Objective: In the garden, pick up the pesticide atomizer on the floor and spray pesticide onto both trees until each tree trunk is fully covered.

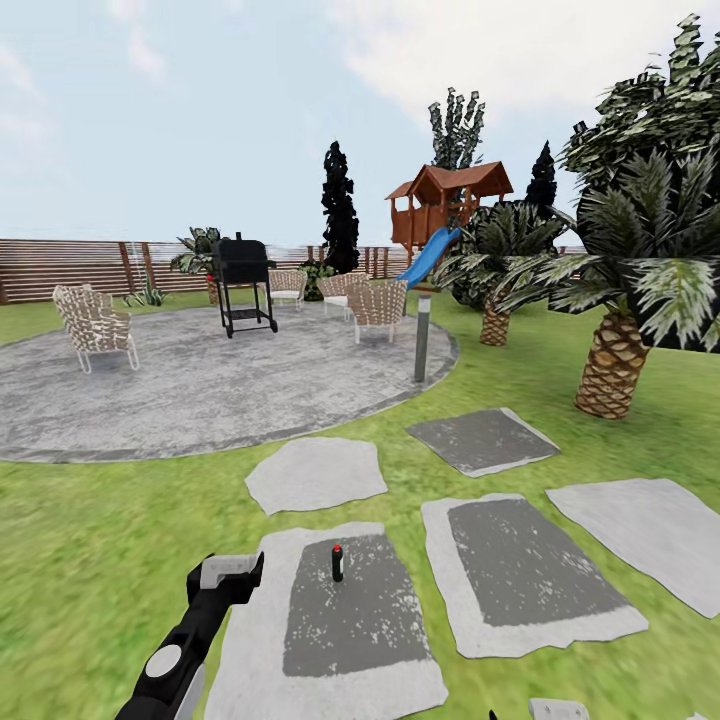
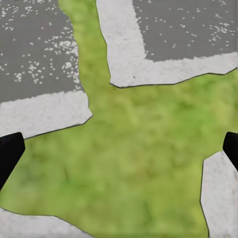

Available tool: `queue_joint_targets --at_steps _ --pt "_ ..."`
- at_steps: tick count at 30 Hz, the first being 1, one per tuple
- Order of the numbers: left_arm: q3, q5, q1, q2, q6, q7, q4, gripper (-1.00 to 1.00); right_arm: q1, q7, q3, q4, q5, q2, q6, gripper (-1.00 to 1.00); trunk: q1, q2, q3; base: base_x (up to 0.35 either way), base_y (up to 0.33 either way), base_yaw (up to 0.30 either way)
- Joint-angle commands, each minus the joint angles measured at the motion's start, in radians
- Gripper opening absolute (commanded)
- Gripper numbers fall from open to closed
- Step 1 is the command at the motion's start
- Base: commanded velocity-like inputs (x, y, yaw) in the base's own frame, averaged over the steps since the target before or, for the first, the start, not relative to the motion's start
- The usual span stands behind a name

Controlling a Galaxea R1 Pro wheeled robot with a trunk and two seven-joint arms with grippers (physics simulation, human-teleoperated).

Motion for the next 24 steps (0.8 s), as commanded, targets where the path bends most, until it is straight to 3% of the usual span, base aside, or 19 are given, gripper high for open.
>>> queue_joint_targets --at_steps 1,7,16,24 --pt "0.000 0.000 0.000 0.000 0.000 0.000 0.000 1.00 0.000 0.000 0.000 0.000 0.000 0.000 0.000 1.00 0.000 0.000 0.000 0.000 0.000 0.000" --pt "-0.001 0.000 0.000 0.000 0.001 0.000 0.001 1.00 0.000 0.000 0.000 0.000 0.000 0.000 0.000 1.00 0.000 0.000 0.000 0.203 0.000 0.023" --pt "-0.001 0.000 0.000 0.000 0.001 0.000 0.001 1.00 0.000 0.000 0.000 0.000 0.000 0.000 0.000 1.00 0.000 0.000 0.000 0.328 0.000 0.178" --pt "-0.001 0.000 0.000 0.000 0.001 0.000 0.001 1.00 0.000 0.000 0.000 0.000 0.000 0.000 0.000 1.00 0.000 0.000 0.000 0.335 0.000 -0.043"
